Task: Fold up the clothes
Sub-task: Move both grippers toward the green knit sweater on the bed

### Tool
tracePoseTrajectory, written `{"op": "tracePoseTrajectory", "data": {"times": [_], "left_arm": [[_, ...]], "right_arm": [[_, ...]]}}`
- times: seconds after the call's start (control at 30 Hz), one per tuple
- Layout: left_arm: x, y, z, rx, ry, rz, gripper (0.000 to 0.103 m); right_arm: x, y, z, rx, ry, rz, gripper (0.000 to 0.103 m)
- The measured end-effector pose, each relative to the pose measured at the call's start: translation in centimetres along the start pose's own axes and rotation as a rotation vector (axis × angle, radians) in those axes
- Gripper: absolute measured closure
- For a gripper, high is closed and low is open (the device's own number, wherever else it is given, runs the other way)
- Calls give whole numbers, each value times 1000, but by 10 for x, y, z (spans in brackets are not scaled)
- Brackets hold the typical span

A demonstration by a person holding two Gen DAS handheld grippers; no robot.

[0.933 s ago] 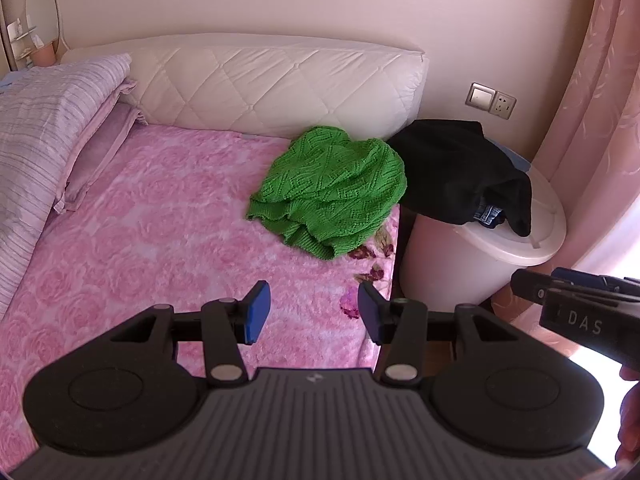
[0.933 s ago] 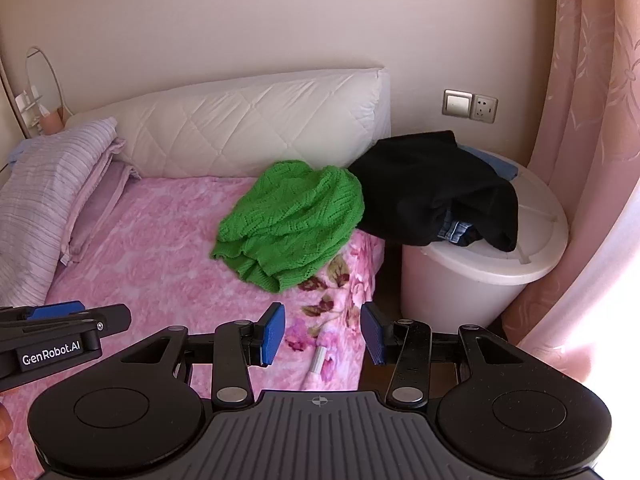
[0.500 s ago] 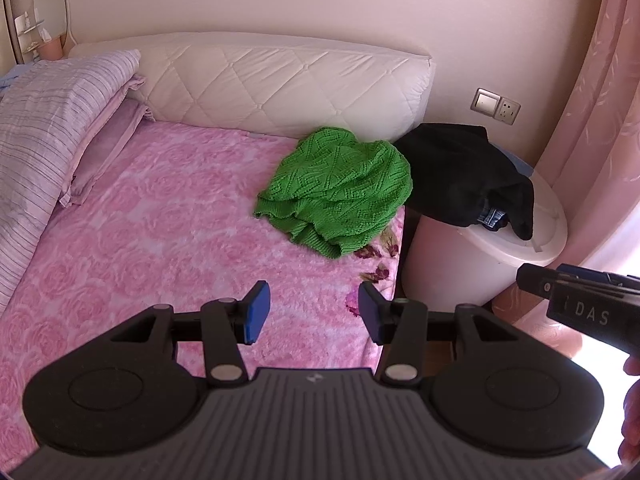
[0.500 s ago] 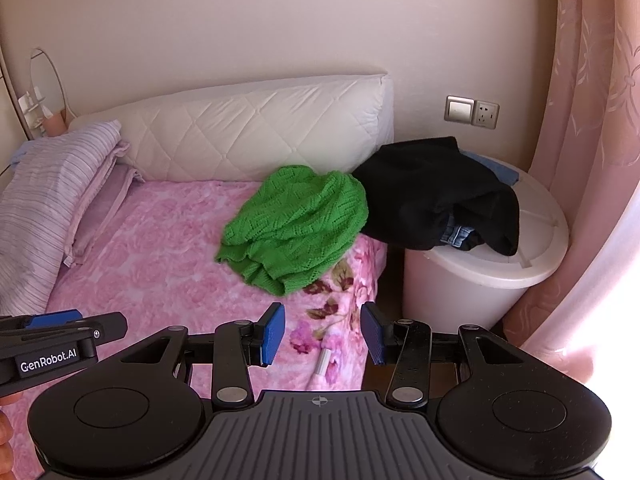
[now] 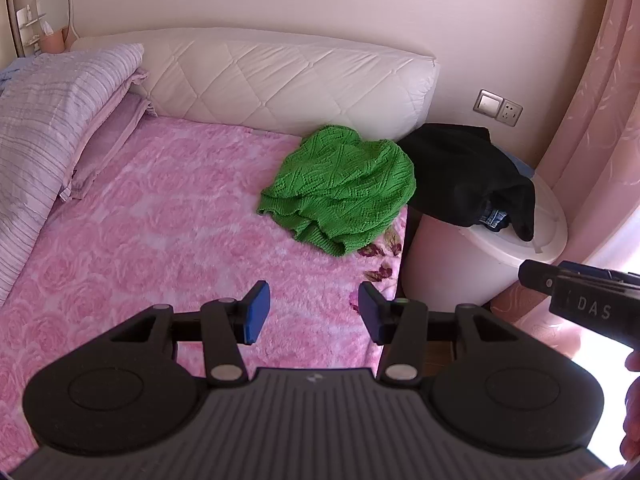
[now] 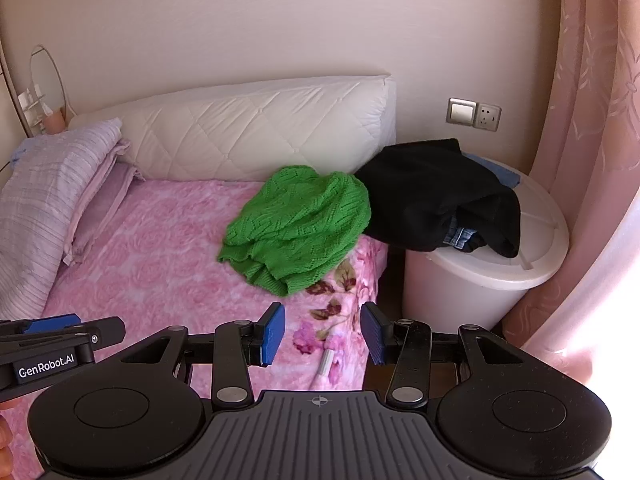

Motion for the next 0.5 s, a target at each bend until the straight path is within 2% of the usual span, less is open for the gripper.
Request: {"op": "tracePoseTrajectory", "data": {"times": [0.5], "left_arm": [[10, -9, 1, 12, 15, 4, 55]], "right_arm": [[6, -8, 0, 12, 13, -6, 57]]}}
Point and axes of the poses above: each gripper's, at about its wrist camera, not at the fingertips, and y roughly against the way its jaws point, x to its left, z to its top, the point moved 6 cm from there along -y, roughly the way its jaws point, and after that the axes turned 11 degrees about y, right-handed, at the moved point
